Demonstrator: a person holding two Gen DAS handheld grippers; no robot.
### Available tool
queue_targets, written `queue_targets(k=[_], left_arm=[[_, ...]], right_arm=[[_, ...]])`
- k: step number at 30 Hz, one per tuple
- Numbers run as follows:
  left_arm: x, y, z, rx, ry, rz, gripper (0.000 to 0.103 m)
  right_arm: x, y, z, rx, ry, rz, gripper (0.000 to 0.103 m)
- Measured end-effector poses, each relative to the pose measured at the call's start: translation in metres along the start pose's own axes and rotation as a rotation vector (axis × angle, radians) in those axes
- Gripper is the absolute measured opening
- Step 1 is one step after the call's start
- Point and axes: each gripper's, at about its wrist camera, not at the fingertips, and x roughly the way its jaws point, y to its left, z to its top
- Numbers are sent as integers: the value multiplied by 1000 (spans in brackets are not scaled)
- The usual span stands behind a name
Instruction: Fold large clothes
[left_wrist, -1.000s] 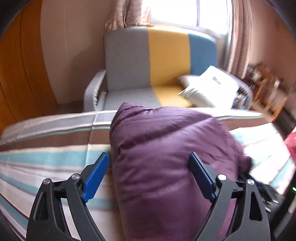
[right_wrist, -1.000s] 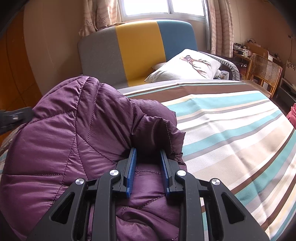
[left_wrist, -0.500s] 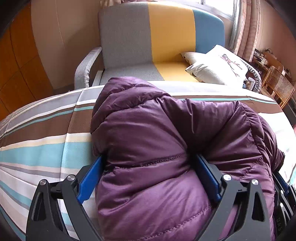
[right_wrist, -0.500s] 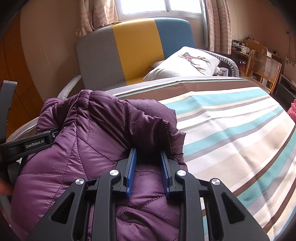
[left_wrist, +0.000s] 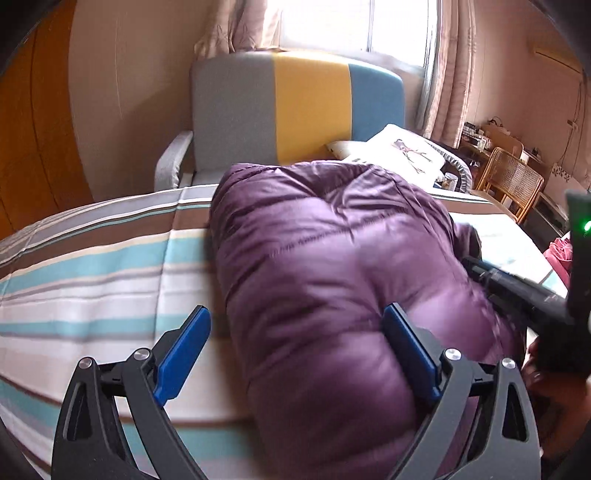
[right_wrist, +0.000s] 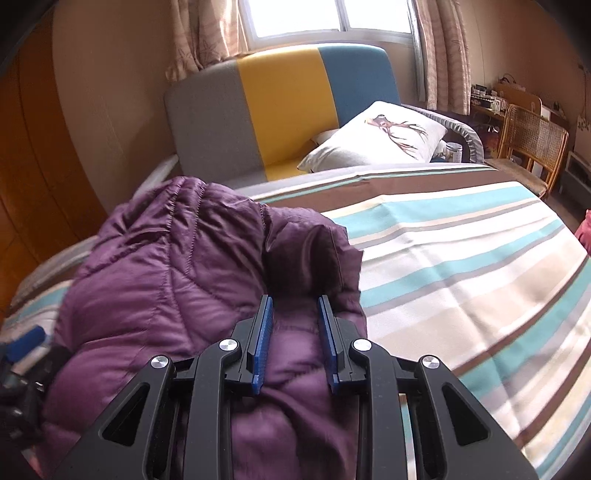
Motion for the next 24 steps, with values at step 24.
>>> queue_targets(k=[24], left_arm=[[13, -12, -34, 19, 65, -44, 96]], right_arm=[[13, -16, -29, 51, 81, 5, 25]])
